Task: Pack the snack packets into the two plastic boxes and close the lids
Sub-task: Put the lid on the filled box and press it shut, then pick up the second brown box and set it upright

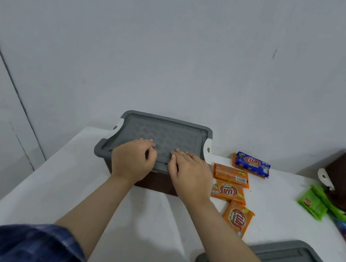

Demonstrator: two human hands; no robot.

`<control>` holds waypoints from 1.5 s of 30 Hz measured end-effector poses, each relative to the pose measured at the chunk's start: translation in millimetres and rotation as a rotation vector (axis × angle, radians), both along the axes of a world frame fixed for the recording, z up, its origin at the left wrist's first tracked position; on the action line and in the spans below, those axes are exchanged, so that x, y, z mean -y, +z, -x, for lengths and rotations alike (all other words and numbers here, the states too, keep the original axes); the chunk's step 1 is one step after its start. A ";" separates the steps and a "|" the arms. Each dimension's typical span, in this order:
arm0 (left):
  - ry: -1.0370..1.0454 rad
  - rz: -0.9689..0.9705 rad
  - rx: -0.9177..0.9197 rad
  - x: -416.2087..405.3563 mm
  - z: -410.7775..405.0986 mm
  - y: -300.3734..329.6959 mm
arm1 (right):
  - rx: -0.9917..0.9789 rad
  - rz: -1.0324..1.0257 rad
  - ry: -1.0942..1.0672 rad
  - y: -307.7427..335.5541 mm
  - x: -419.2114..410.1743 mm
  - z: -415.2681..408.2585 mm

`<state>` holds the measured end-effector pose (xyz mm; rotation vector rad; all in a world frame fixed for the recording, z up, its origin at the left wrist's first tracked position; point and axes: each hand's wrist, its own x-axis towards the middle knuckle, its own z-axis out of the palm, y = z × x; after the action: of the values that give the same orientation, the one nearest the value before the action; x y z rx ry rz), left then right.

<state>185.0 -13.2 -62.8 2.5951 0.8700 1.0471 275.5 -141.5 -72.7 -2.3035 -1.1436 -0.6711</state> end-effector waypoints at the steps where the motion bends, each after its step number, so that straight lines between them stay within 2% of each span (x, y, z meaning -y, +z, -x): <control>1: -0.007 -0.004 0.002 -6.8 -7.7 0.2 | 0.018 0.004 -0.006 0.5 -5.4 -6.8; 9: -0.024 -0.041 0.033 -36.8 -43.6 -2.0 | 0.056 -0.038 0.001 2.9 -29.8 -41.8; 13: -0.038 -0.062 -0.058 -39.0 -52.4 2.9 | -0.046 -0.071 0.018 7.3 -31.2 -48.7; 15: -0.095 -0.055 -0.046 -26.8 -50.4 4.9 | -0.171 -0.199 0.053 7.4 -22.8 -45.7; 17: -0.192 -0.002 0.049 -0.6 -47.6 6.3 | -0.296 -0.404 0.064 6.0 -5.2 -39.6; 21: -0.374 0.059 0.279 80.5 -55.2 2.8 | -0.355 -0.654 -0.036 -0.1 57.5 -30.5; 23: -0.464 0.121 0.301 117.7 -65.4 0.9 | -0.368 -0.709 -0.106 -2.3 94.3 -33.6; 25: -0.549 0.234 0.261 159.5 -81.3 -2.2 | -0.399 -0.737 -0.206 -6.3 140.3 -41.8; 30: -0.641 0.584 -0.015 238.0 -141.6 -6.9 | -0.508 -0.789 -0.384 -14.6 245.6 -87.4; 35: -0.641 0.883 -0.008 301.7 -225.2 -1.3 | -0.563 -0.731 -0.497 -9.3 355.4 -165.8; 39: -0.570 0.912 -0.041 340.9 -289.6 6.1 | -0.538 -0.714 -0.665 -2.5 430.9 -233.3; 42: -0.560 0.932 -0.032 362.1 -326.7 11.5 | -0.612 -0.761 -0.812 0.1 471.4 -277.8; 45: -0.573 0.899 -0.049 378.4 -359.1 13.9 | -0.713 -0.787 -0.817 5.3 493.2 -318.8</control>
<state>544.1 -391.6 -48.9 1.8920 0.3974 0.3066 594.3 -634.7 -67.5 -1.9293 0.3800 -0.3736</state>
